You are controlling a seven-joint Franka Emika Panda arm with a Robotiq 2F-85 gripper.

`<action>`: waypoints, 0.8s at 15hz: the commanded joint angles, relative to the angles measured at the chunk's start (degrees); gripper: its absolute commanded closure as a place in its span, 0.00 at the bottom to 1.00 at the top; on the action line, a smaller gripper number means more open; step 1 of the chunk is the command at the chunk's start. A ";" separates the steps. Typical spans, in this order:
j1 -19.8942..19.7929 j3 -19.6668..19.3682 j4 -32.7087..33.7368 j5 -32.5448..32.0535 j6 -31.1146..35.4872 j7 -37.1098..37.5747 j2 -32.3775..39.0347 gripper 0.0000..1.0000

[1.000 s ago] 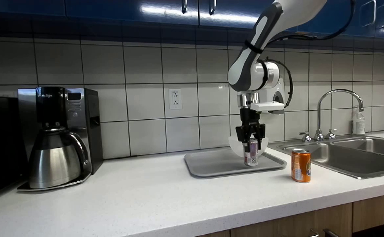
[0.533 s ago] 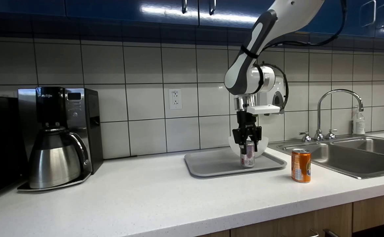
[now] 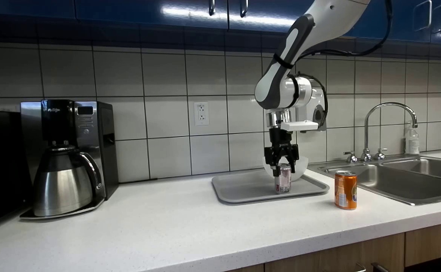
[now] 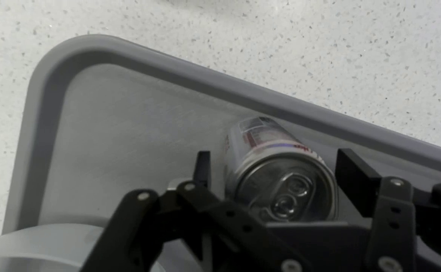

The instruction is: Put the cans on the tray.

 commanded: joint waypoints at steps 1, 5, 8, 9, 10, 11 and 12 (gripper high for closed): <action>-1.08 1.00 1.43 -0.06 -6.03 -1.67 -2.41 0.00; -1.17 0.88 -0.25 -0.36 -10.96 -3.46 -8.24 0.00; -1.40 0.44 -2.73 -0.47 -12.28 -4.36 -12.87 0.00; -1.42 0.10 -3.74 -1.21 -12.27 -4.24 -14.38 0.00; -1.62 -0.12 -4.61 -1.31 -12.39 -4.54 -15.47 0.00; -1.79 -0.43 -5.64 -1.61 -12.45 -4.46 -16.50 0.00; -2.04 -0.67 -6.86 -1.68 -12.71 -4.72 -17.74 0.00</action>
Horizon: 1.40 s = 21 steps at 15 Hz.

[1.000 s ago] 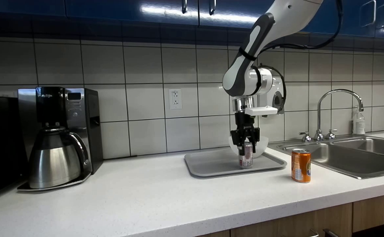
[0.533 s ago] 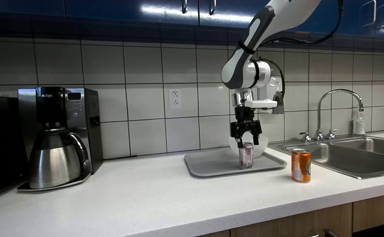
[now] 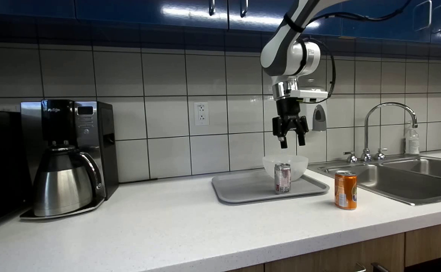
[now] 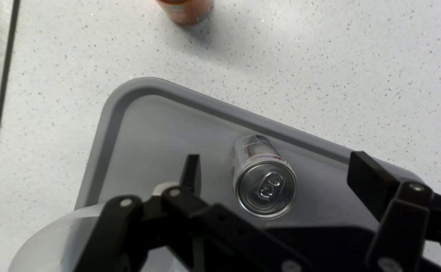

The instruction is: Put the cans on the tray.

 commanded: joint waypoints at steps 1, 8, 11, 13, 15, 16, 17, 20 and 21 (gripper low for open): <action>-1.60 -0.50 -6.08 -1.36 -1.38 -1.90 -6.57 0.00; -3.41 -3.01 -14.22 -3.23 -4.32 -4.90 -14.59 0.00; -4.11 -4.45 -17.17 -3.38 -4.62 -5.76 -17.19 0.00; -4.58 -5.32 -18.70 -3.66 -4.15 -5.65 -18.18 0.00; -5.11 -6.05 -19.77 -4.55 -3.38 -4.95 -18.52 0.00; -5.38 -6.36 -20.13 -5.25 -2.62 -4.20 -18.35 0.00; -5.63 -6.60 -20.54 -5.97 -1.78 -3.69 -18.20 0.00; -6.14 -7.18 -21.78 -6.00 1.87 -3.02 -17.47 0.00; -6.15 -7.30 -22.07 -5.75 2.72 -3.26 -17.19 0.00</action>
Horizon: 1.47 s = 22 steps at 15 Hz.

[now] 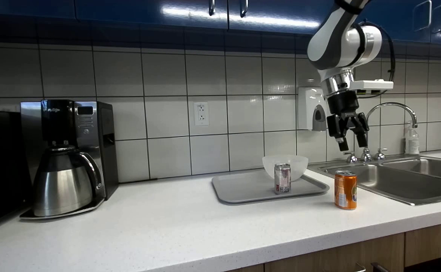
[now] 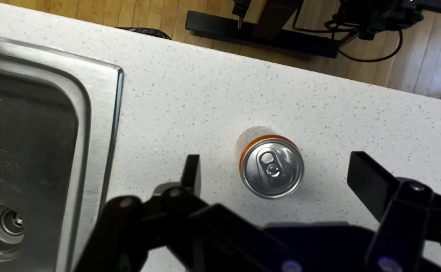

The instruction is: Put the cans on the tray.

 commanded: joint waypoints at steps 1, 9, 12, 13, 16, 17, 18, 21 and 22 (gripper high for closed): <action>-0.69 -0.04 -2.24 -0.55 3.95 0.80 -0.35 0.00; -0.54 0.56 -3.80 -1.58 9.77 2.54 3.14 0.00; -0.46 0.66 -3.90 -1.48 11.11 2.69 5.00 0.00; -0.41 0.73 -3.86 -1.32 11.30 2.60 5.50 0.00; -0.25 0.95 -3.62 -1.34 12.21 2.64 6.96 0.00; -0.23 1.00 -3.50 -1.27 12.37 2.65 7.47 0.00; -0.16 1.09 -3.36 -1.02 12.42 2.62 7.94 0.00; -0.04 1.24 -2.87 -1.00 13.23 2.80 9.65 0.00; -0.04 1.32 -2.61 -1.05 13.55 2.84 10.20 0.00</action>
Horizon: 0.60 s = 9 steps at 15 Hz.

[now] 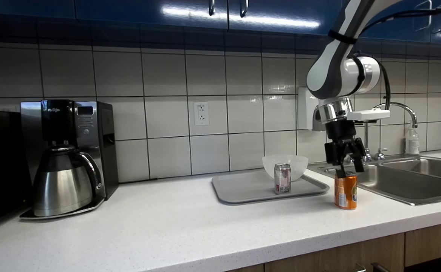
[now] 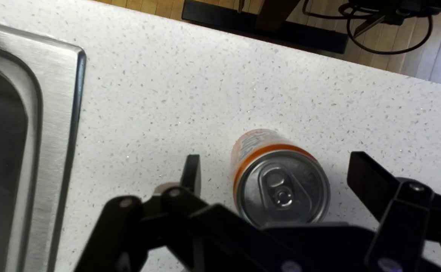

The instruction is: Put the cans on the tray.

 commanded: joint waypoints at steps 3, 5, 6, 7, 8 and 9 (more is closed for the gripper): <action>-0.26 1.02 1.61 -0.88 1.68 2.31 3.10 0.00; -0.25 1.08 1.98 -1.01 1.68 2.47 3.92 0.00; -0.23 1.11 2.17 -1.01 1.60 2.49 4.26 0.00; -0.22 1.14 2.38 -1.01 1.59 2.49 4.61 0.00; -0.21 1.18 2.59 -1.00 1.48 2.51 4.88 0.00; -0.20 1.20 2.79 -1.04 1.45 2.55 5.17 0.00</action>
